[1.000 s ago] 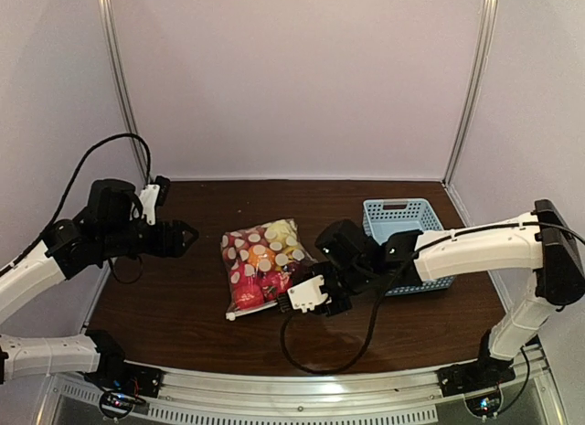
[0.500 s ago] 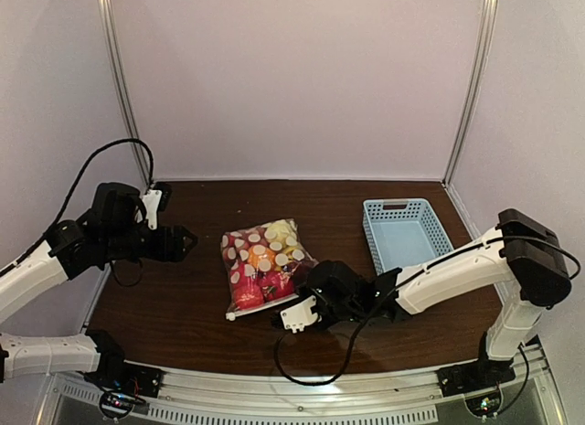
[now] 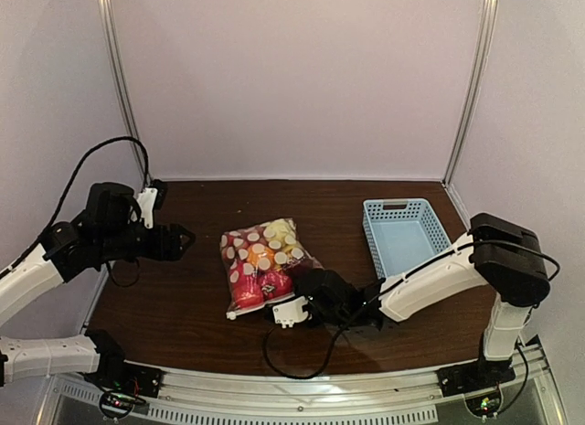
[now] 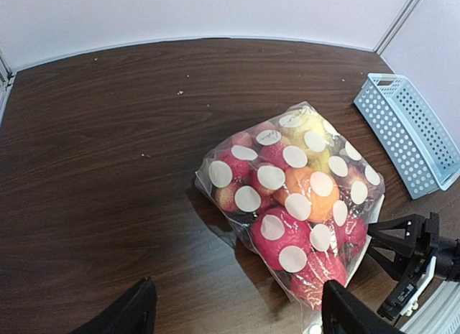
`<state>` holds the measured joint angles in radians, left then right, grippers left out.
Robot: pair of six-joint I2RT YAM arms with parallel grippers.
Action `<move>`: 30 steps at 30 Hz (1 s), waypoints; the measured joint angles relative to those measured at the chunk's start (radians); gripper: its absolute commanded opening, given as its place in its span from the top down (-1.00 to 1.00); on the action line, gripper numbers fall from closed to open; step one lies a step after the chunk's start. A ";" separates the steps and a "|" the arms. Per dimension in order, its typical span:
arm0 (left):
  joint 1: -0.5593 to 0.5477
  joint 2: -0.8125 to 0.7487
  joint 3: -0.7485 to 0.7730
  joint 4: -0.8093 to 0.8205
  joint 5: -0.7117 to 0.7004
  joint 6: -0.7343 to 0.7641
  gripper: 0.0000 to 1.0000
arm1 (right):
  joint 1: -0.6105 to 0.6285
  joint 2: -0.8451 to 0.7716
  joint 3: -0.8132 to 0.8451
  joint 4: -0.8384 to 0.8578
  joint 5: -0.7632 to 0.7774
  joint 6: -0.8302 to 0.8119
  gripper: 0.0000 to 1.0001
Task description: Open the zip-top bag and remove the fake food
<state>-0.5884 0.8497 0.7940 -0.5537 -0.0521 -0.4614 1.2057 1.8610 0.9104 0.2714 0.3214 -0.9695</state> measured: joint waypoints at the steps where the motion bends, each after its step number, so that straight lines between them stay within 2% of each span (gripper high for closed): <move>1: 0.000 -0.005 0.000 0.000 0.000 0.000 -0.61 | 0.000 0.011 0.001 0.025 0.020 0.001 0.53; 4: 0.000 -0.013 0.000 0.000 0.000 0.000 -0.61 | 0.000 0.047 0.005 0.100 0.075 0.001 0.81; 10: 0.000 -0.025 -0.009 0.002 0.002 0.009 -0.60 | 0.001 0.045 0.029 0.108 0.120 0.025 1.00; 15: 0.000 -0.059 -0.033 0.029 0.067 0.056 -0.61 | 0.001 -0.059 0.161 -0.099 0.088 0.090 1.00; 19: 0.000 -0.135 -0.077 0.093 0.180 0.097 -0.60 | -0.015 -0.091 0.397 -0.306 0.019 0.186 1.00; 24: 0.000 -0.192 -0.071 0.119 0.281 0.164 -0.61 | -0.061 -0.089 0.643 -0.573 -0.107 0.270 1.00; 30: 0.000 -0.254 -0.061 0.147 0.383 0.208 -0.60 | -0.132 -0.086 0.791 -0.819 -0.296 0.341 1.00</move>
<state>-0.5884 0.5961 0.7330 -0.4068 0.3305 -0.2531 1.0733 1.7748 1.7012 -0.5480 0.0254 -0.6285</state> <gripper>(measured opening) 0.805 0.025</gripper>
